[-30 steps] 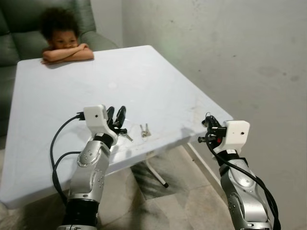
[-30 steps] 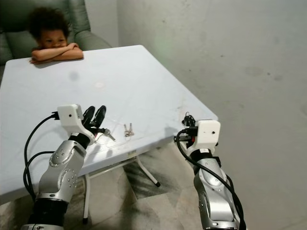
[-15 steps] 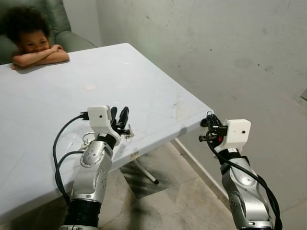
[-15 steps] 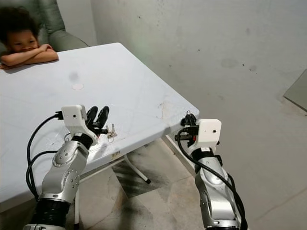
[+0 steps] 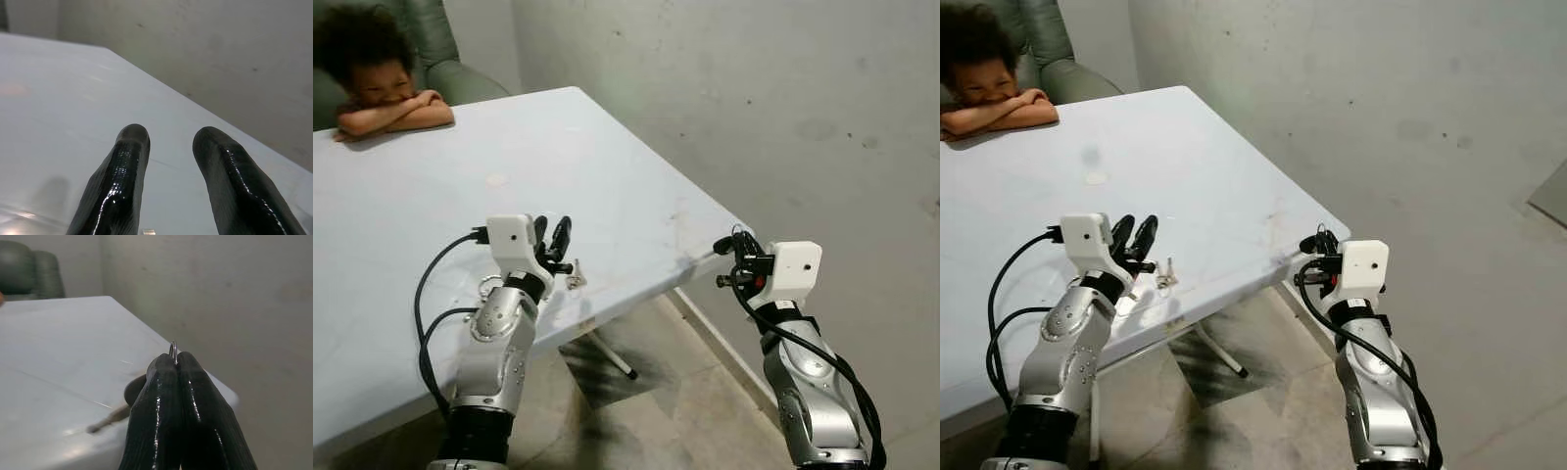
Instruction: Hang keys on a hook
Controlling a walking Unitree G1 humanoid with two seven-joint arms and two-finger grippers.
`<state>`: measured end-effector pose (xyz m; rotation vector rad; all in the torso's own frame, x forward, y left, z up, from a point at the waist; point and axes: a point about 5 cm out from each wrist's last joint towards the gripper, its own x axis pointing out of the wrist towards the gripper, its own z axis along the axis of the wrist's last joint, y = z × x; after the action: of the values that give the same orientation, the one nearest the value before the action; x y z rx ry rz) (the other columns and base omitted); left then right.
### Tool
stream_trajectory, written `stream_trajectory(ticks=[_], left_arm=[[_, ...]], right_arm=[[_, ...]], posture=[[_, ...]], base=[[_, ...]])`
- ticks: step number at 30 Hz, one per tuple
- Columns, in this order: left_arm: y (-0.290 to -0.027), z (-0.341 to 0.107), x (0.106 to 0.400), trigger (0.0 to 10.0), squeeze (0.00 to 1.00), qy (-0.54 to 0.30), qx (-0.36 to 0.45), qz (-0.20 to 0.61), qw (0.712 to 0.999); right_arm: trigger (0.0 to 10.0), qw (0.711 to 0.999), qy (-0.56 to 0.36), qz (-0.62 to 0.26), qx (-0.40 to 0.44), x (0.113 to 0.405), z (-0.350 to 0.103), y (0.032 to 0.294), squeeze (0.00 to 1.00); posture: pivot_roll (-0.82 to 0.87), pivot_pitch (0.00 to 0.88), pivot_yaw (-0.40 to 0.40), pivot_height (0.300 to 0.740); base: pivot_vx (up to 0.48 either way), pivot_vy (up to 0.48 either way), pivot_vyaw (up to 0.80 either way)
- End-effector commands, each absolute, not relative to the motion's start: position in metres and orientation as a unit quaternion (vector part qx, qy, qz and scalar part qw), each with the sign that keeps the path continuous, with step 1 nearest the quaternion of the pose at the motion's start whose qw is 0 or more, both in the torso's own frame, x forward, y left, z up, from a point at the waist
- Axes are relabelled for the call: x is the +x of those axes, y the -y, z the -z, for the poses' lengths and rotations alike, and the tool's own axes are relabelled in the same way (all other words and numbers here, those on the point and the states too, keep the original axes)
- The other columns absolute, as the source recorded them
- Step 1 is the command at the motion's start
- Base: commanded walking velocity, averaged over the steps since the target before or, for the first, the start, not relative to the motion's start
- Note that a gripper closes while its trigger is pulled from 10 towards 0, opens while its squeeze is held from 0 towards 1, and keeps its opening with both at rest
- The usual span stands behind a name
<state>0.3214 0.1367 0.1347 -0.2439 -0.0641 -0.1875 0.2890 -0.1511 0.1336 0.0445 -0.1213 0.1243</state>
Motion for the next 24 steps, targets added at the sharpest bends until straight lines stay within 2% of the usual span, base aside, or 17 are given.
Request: stream_trajectory(ticks=[1, 24], left_arm=[[-0.1287, -0.1336, 0.3213, 10.0, 0.00, 0.021, -0.126, 0.106, 0.986], [-0.1248, -0.1280, 0.3225, 10.0, 0.00, 0.003, -0.100, 0.082, 0.992]], right_arm=[[10.0, 0.996, 0.063, -0.052, 0.018, 0.2883, -0.1359, 0.1572, 0.00], [10.0, 0.997, 0.060, -0.052, 0.013, 0.2858, -0.1360, 0.1602, 0.00]], posture=[[0.09, 0.000, -0.054, 0.740], [0.08, 0.000, -0.061, 0.740]], base=[[0.000, 0.000, -0.75], [0.000, 0.000, -0.75]])
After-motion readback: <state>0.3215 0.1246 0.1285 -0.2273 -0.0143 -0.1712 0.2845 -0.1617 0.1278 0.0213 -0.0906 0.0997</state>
